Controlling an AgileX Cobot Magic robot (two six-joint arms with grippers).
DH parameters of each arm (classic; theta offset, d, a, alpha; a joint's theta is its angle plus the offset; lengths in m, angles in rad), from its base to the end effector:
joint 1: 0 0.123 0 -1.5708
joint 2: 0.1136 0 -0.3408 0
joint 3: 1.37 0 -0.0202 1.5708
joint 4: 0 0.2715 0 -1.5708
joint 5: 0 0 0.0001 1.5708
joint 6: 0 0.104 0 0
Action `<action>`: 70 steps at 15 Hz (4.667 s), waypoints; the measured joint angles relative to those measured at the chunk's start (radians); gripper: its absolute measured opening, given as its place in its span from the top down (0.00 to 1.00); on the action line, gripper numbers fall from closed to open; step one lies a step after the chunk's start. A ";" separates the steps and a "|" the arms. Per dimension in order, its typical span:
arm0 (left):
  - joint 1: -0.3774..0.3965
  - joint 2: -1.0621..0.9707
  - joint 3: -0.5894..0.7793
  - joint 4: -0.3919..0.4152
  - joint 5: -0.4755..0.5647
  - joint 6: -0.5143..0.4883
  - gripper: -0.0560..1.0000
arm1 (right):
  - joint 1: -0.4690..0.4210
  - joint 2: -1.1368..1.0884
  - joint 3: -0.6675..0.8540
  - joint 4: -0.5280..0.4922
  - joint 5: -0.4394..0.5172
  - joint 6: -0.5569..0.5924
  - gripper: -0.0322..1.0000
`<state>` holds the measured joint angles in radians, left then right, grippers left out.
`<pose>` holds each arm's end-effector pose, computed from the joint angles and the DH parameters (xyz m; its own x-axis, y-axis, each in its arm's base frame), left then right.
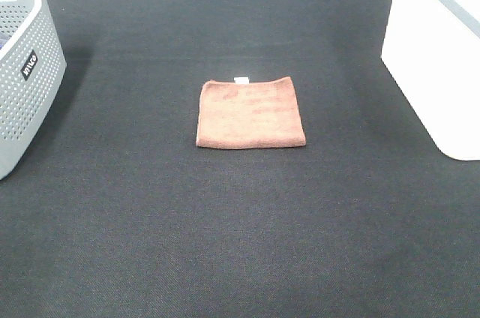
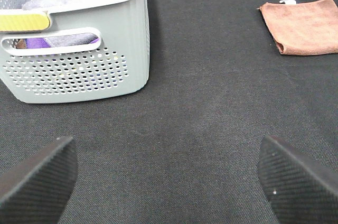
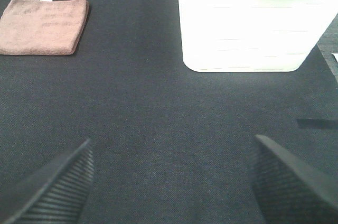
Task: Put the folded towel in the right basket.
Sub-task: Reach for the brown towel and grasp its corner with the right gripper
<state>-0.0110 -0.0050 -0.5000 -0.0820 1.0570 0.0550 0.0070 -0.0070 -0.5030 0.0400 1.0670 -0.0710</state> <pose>-0.0321 -0.0071 0.2818 -0.4458 0.0195 -0.8949 0.0813 0.9965 -0.0188 -0.0331 0.0034 0.2815 -0.4498 -0.0548 -0.8914 -0.0615 0.9976 -0.0303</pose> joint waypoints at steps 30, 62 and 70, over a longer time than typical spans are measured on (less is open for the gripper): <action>0.000 0.000 0.000 0.000 0.000 0.000 0.12 | 0.000 0.000 0.000 0.000 0.000 0.000 0.23; 0.000 0.000 0.000 0.000 0.000 0.000 0.12 | 0.000 0.247 -0.085 0.025 -0.235 0.023 0.24; 0.000 0.000 0.000 0.000 0.000 0.000 0.12 | 0.000 0.976 -0.441 0.058 -0.401 0.025 0.24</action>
<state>-0.0110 -0.0050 -0.5000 -0.0820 1.0570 0.0550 0.0070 0.9690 -0.9440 0.0980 0.6660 -0.0460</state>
